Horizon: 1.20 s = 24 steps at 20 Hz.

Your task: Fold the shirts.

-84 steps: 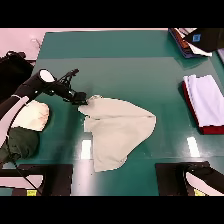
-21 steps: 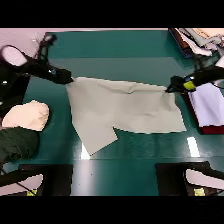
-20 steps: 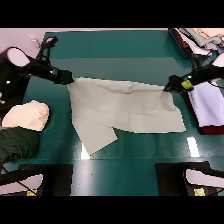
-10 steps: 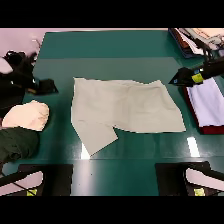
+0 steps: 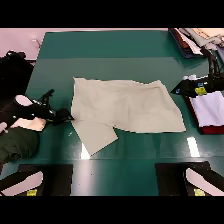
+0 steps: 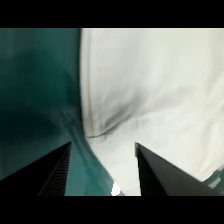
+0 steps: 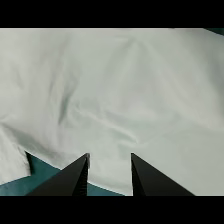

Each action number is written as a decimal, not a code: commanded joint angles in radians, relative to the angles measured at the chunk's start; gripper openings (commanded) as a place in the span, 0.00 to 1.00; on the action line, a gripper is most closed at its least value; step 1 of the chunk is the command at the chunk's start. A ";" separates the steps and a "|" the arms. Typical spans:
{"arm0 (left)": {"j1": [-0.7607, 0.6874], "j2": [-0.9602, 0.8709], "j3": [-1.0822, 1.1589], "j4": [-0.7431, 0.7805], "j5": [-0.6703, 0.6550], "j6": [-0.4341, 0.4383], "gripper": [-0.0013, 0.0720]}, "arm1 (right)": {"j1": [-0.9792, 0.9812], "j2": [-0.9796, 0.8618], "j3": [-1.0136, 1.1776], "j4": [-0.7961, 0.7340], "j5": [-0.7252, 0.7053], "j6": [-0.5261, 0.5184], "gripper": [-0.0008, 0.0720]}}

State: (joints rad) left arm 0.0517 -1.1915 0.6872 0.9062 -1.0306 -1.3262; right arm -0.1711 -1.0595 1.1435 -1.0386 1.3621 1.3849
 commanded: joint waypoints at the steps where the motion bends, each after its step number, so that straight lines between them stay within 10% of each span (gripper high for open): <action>1: -0.095 0.003 -0.053 -0.055 0.121 -0.023 0.65 | -0.001 0.011 -0.013 0.000 -0.003 -0.001 0.45; 2: -0.105 0.003 -0.053 -0.059 0.129 -0.040 0.63 | -0.006 0.011 -0.013 -0.003 0.002 -0.003 0.45; 5: -0.105 0.004 -0.029 -0.068 0.105 -0.045 0.06 | -0.073 0.014 -0.029 -0.008 0.055 -0.029 0.45; 9: -0.105 0.004 0.096 -0.060 0.034 -0.026 0.05 | -0.297 0.092 -0.251 -0.128 0.072 -0.040 0.45; 11: -0.105 0.004 0.154 -0.059 0.020 -0.025 0.05 | -0.448 0.116 -0.380 -0.203 0.074 -0.040 0.67; 16: -0.105 0.004 0.196 -0.050 0.018 -0.023 0.05 | -0.685 0.021 -0.595 -0.008 0.024 -0.071 0.59; 24: -0.105 0.004 0.196 -0.050 0.019 -0.026 0.05 | -0.490 -0.092 -0.592 0.166 -0.263 -0.074 0.49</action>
State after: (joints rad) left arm -0.0528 -1.1881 0.8810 0.8555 -1.0119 -1.3506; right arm -0.7372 -1.1233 0.5388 -0.9352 1.2316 1.3136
